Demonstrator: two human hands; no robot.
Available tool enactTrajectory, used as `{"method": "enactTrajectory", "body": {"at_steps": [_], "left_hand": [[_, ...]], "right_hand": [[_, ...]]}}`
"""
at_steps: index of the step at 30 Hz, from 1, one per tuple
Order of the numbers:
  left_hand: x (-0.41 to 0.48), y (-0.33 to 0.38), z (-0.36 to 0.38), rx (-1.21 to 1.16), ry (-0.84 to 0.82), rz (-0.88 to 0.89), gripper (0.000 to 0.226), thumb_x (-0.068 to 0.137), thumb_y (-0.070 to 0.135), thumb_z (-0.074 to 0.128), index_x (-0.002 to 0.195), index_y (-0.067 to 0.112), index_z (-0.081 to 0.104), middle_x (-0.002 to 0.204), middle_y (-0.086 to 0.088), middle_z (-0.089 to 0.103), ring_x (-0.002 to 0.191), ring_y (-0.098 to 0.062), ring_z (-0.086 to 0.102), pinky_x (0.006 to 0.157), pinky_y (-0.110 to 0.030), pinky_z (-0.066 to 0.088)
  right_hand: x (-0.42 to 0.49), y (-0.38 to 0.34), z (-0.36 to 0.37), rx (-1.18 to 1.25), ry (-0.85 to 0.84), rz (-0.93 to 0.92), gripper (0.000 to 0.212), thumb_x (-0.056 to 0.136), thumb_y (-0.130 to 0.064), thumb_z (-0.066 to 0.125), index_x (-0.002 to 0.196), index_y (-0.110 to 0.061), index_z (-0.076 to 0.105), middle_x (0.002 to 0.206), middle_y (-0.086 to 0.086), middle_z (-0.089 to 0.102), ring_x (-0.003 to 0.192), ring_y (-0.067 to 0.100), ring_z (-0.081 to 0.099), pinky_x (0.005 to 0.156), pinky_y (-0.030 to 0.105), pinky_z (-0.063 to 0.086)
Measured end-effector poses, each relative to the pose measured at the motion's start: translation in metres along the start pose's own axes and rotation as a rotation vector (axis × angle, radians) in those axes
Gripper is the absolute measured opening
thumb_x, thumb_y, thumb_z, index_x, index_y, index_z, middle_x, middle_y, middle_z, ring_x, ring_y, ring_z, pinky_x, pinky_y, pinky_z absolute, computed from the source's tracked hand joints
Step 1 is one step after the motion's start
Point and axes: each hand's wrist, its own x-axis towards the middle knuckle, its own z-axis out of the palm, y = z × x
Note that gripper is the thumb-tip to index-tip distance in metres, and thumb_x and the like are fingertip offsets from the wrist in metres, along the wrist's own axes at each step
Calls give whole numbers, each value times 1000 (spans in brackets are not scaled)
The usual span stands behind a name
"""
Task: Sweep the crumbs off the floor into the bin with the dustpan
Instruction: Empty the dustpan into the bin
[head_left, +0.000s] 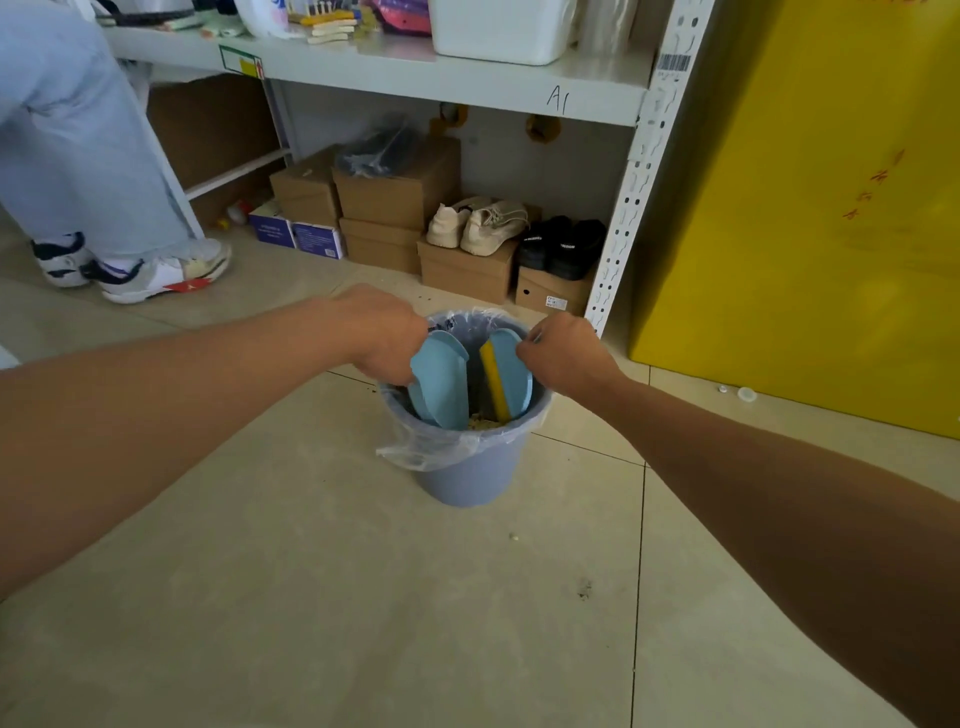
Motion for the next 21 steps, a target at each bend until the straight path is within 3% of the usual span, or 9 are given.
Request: {"method": "enactTrajectory", "body": {"at_steps": [4,6,9,11,14,17,21], "left_hand": [[-30,-1,31,-395,155,-177,38,85,53,60,110,25,66,96,1,67,88,-23,64,73,-35,52],[-54,10,54,-608,282,-235,18,85,48,63,89,30,65,78,5,63,78,-24,65,64,-32,47],[-93,32,75,-761,375,-383,32,86,38,65,62,28,46,55,4,52,53,-17,55,49,-29,36],[-122,46,77,-847,426,-482,36,86,41,64,62,19,48,50,-2,49,45,-17,47,47,-30,36],[-161,75,71,-979,466,-563,38,85,45,63,65,14,51,48,-1,45,41,-12,39,45,-29,34],[-178,110,66,-1111,470,-560,37,84,43,66,67,13,52,48,0,44,41,-8,34,44,-26,30],[-172,140,64,-1365,434,-503,30,85,42,66,76,14,58,56,-5,53,45,-6,41,49,-29,36]], "right_hand": [[-9,4,-23,137,23,-18,23,90,-25,57,89,-8,73,74,9,73,69,18,72,57,28,59],[-18,3,-35,132,32,-105,22,95,-30,57,91,-14,71,77,4,72,72,17,72,54,20,55],[-30,-3,-51,76,52,-255,23,95,-36,58,99,-17,71,89,0,71,77,11,69,65,25,60],[-41,-12,-57,-25,85,-392,24,94,-38,58,101,-19,71,90,0,73,78,11,69,67,31,62],[-70,-33,-60,-154,115,-598,23,94,-40,56,105,-24,69,84,-2,73,71,12,69,59,33,61],[-100,-53,-58,-353,109,-783,27,97,-38,46,106,-25,68,88,-4,71,71,14,63,62,31,55],[-124,-62,-49,-487,-44,-846,26,98,-30,45,115,-24,64,102,-5,69,84,17,65,69,33,54]]}}
